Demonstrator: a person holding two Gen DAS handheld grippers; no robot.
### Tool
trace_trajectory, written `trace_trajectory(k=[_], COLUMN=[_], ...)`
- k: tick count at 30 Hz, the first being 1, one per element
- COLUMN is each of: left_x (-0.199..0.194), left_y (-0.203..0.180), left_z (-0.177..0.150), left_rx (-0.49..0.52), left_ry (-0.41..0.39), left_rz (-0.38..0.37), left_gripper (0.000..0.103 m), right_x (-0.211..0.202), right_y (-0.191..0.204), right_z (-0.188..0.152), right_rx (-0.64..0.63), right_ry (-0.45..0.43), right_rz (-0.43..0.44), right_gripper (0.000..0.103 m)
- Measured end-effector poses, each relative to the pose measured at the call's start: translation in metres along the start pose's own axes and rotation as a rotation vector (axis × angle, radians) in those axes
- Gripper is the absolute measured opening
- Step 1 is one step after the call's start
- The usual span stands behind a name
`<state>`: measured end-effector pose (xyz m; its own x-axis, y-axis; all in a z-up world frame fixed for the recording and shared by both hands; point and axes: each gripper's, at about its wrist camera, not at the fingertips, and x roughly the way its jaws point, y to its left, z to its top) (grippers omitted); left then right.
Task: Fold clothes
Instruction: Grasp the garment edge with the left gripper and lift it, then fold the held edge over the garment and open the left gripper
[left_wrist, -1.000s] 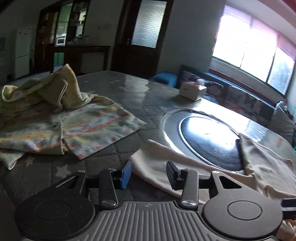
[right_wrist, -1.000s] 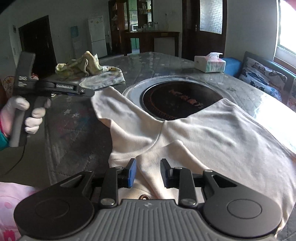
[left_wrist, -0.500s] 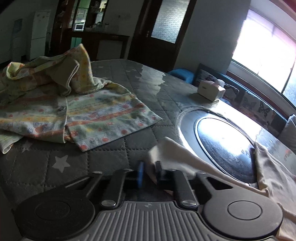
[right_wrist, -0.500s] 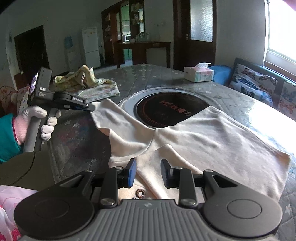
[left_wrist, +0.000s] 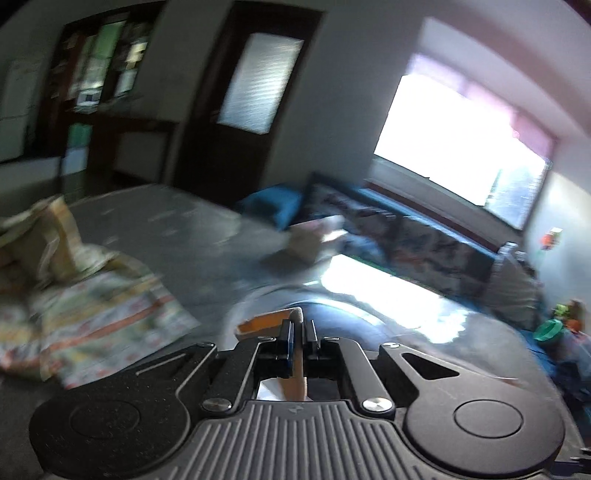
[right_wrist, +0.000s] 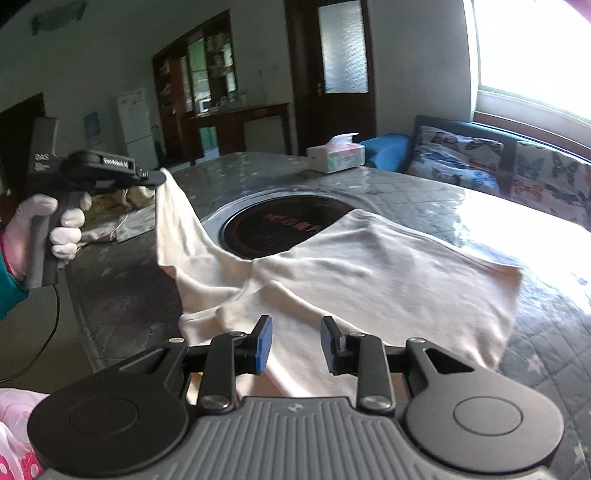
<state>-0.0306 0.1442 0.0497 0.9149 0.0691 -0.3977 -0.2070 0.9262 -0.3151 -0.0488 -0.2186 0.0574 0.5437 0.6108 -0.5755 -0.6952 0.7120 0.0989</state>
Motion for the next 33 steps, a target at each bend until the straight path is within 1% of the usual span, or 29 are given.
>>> trace_trajectory(k=[8,11,16,20,24,28,33], left_x=[-0.009,-0.014,-0.018,-0.018,-0.007,0.005,0.018], left_y=[-0.078,-0.107,-0.147,-0.170,-0.185,-0.196,-0.200], left_z=[0.012,0.010,-0.007,-0.031,-0.060,-0.084,-0.112], left_rx=[0.120,0.163,0.218,0.249,0.260,0.266,0.300], left_ry=[-0.011,-0.006,0.031,0.096,0.187,0.263,0.348], left_rz=[-0.226,-0.313,-0.450,-0.541,-0.591,-0.623,-0.637], left_gripper=[0.004,0.004,0.004,0.004,0.005,0.005,0.005], right_x=[-0.025,-0.034,-0.047,-0.052,-0.052,-0.054,-0.057], right_y=[-0.020,-0.028,-0.039,-0.048,-0.054,-0.059,-0.065], right_z=[-0.014,-0.020,-0.030,-0.038,-0.047,-0.054,-0.058], right_rx=[0.080,0.111,0.158,0.197,0.238,0.272,0.297], right_ry=[-0.059,-0.075,-0.098,-0.099,-0.090,-0.079,-0.079], right_rz=[-0.055,-0.080,-0.120,-0.150,-0.174,-0.194,-0.226], right_gripper=[0.028,0.028,0.028,0.028,0.028,0.028,0.028])
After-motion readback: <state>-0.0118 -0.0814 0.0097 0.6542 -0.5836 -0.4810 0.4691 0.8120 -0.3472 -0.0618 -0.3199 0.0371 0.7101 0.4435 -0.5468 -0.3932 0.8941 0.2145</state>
